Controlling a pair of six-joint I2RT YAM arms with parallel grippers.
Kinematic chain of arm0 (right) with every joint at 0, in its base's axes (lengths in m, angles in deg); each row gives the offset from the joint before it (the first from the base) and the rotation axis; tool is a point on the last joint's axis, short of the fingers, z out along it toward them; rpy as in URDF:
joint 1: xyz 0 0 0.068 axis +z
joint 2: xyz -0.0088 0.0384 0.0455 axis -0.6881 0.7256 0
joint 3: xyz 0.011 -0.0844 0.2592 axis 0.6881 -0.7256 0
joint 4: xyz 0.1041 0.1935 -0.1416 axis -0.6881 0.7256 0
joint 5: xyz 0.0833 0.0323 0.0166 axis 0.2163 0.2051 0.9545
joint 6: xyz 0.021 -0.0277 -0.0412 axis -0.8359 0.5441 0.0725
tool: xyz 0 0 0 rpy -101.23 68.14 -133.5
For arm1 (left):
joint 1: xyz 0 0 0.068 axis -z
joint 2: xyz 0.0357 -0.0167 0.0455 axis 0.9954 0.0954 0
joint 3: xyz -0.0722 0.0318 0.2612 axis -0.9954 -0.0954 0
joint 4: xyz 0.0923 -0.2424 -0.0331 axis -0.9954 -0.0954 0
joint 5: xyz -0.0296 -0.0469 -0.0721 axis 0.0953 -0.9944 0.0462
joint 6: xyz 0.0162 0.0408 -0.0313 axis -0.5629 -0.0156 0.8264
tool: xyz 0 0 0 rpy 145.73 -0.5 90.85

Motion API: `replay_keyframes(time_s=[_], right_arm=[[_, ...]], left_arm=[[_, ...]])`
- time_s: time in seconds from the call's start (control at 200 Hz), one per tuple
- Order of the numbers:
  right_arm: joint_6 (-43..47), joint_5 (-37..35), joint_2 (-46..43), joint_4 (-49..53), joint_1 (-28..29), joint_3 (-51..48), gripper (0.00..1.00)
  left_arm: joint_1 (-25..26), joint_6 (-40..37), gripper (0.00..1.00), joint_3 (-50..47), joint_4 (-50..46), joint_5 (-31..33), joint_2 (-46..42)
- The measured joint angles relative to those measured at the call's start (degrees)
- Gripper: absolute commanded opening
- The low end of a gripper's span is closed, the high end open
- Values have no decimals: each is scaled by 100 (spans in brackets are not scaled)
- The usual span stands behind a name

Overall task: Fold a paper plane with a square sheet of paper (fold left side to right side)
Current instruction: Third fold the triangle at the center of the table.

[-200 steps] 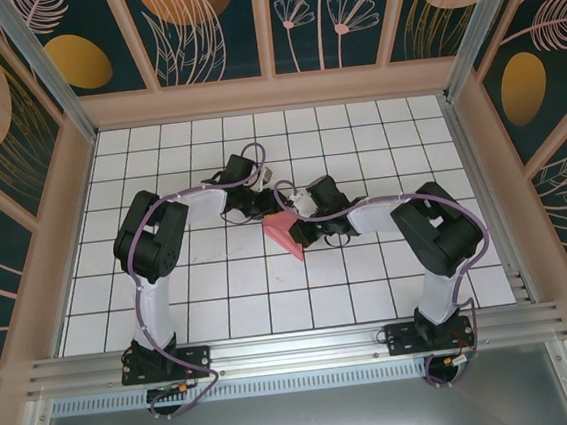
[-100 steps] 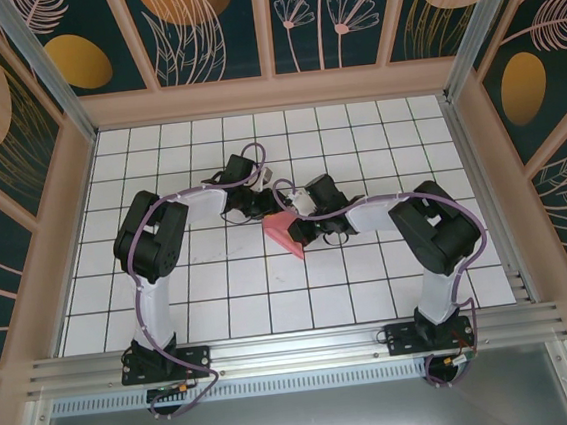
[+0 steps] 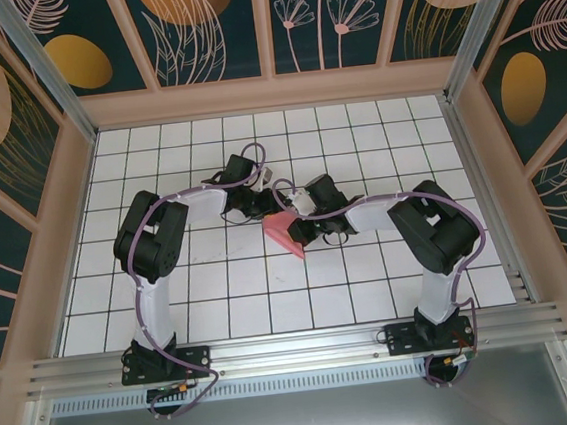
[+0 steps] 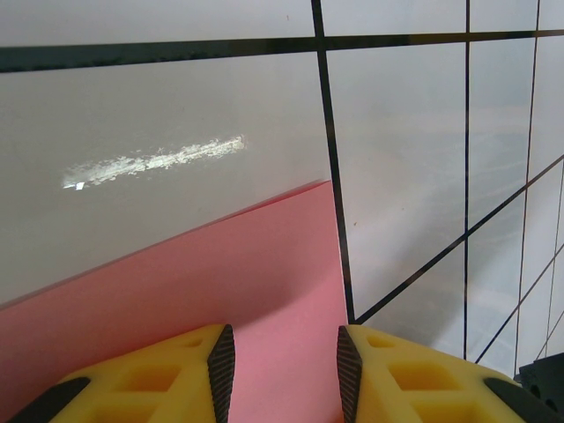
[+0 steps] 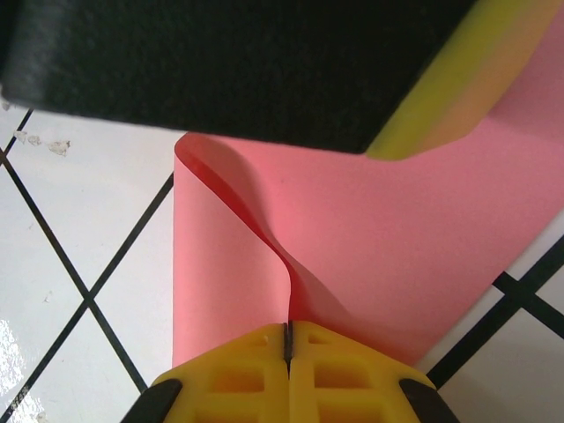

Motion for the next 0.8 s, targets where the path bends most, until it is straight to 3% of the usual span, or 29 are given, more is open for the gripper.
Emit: replay_keyframes(time_s=[0.801], right_arm=[[-111, -4, -42, 2, 79, -33, 0]], left_arm=[[4, 0, 39, 0, 4, 2, 0]])
